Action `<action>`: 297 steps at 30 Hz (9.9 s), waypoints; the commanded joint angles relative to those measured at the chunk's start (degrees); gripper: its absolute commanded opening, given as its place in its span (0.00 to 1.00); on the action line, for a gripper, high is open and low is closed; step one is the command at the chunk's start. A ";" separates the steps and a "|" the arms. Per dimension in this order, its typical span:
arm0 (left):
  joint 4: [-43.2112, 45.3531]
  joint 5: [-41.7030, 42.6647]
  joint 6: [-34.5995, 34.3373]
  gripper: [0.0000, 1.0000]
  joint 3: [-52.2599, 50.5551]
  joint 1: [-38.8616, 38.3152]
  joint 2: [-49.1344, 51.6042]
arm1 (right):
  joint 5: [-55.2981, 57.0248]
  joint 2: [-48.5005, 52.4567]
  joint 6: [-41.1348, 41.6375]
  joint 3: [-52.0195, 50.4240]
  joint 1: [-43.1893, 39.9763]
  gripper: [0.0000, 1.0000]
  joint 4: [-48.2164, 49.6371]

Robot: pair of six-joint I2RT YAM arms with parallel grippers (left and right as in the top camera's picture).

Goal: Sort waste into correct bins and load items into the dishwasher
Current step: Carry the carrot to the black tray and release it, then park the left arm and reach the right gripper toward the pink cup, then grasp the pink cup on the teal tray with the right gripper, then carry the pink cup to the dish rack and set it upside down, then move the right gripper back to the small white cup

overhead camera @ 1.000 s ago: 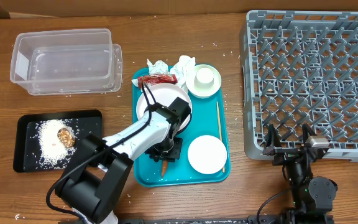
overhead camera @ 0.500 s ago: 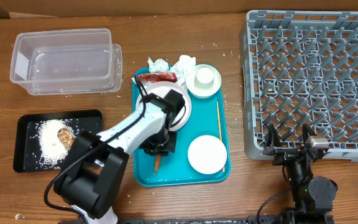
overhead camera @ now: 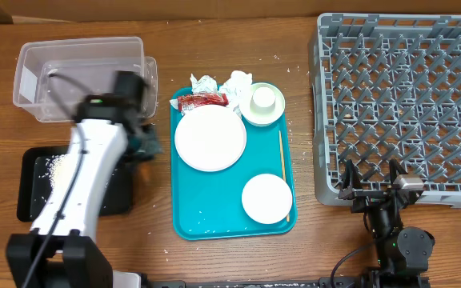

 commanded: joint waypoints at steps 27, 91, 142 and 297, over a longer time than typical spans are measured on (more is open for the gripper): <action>19.47 -1.31 -0.09 0.47 -10.78 20.06 -0.20 | 0.55 -0.57 0.17 -0.59 -0.22 1.00 0.26; 3.06 0.50 -13.00 1.00 16.98 36.11 -4.96 | -37.00 -0.57 27.80 -0.37 -0.17 1.00 39.19; 3.06 0.50 -13.00 1.00 16.98 36.11 -4.96 | -9.38 93.90 -0.68 73.16 45.42 1.00 -59.10; 3.08 0.35 -12.98 1.00 16.98 36.15 -4.87 | -8.85 99.47 10.25 96.19 -16.00 0.41 -37.75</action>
